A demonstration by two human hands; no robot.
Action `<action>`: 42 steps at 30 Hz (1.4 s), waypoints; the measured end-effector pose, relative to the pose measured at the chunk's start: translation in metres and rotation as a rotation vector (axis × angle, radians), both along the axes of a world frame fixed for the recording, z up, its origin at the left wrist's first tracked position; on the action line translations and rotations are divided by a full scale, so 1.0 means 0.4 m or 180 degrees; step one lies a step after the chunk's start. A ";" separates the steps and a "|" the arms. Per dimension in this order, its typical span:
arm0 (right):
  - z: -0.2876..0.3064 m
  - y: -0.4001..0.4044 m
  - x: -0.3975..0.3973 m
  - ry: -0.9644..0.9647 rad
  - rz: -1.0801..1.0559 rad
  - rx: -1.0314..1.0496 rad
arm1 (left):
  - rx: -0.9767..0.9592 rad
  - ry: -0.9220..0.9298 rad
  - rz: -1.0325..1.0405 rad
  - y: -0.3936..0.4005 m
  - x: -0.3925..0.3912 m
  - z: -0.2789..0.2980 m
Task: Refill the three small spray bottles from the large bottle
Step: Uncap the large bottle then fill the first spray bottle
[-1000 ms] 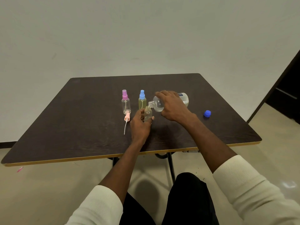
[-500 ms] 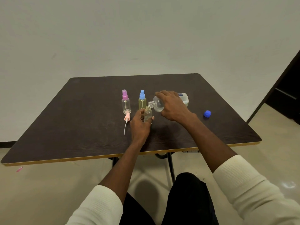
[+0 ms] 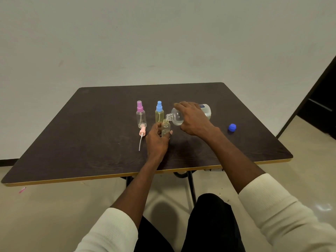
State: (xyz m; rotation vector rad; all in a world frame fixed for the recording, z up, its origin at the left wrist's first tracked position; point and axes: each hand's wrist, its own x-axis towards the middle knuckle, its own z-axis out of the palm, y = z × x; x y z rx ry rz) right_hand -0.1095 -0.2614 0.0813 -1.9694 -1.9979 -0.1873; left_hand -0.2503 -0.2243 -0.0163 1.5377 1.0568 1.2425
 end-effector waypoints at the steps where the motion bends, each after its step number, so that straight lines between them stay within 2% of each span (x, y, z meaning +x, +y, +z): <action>1: 0.000 0.000 0.000 0.0001 0.0002 0.0004 | 0.0004 0.0004 0.0002 -0.001 -0.001 0.000; 42: 0.001 0.003 -0.001 -0.0059 0.0028 -0.0019 | 0.0046 0.0025 0.0012 -0.002 -0.003 -0.001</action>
